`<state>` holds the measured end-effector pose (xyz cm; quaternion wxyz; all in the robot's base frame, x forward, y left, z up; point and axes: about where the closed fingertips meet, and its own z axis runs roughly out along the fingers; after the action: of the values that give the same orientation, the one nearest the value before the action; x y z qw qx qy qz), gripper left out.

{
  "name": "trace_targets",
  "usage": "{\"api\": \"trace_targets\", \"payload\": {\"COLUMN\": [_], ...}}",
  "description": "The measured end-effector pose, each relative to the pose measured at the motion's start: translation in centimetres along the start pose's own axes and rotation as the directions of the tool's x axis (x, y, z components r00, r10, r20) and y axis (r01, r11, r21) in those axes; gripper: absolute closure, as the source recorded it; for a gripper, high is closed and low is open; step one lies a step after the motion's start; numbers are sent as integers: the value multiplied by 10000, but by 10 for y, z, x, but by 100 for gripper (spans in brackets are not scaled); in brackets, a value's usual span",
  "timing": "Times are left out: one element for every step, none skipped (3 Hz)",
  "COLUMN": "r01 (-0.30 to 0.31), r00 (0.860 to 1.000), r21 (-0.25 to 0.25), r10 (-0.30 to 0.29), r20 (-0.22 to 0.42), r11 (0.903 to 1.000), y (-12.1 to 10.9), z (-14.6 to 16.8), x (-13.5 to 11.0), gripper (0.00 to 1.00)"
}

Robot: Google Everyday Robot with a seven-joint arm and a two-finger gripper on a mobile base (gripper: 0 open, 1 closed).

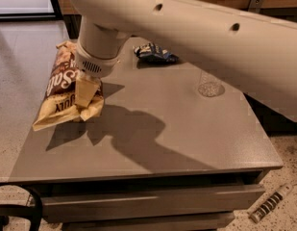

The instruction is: Pick brown chip bag

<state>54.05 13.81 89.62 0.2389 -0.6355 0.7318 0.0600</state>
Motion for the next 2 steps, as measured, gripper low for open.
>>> {"api": "trace_targets", "payload": {"r01": [831,1245], "r00": [9943,9848], "r21": [687,1117], "r10": [-873,-1365], "r20": [616,1075], "r11": [9942,9859], "y": [-17,-24], "z": [-63,-98], "x": [-24,-34], "gripper": [100,100]}}
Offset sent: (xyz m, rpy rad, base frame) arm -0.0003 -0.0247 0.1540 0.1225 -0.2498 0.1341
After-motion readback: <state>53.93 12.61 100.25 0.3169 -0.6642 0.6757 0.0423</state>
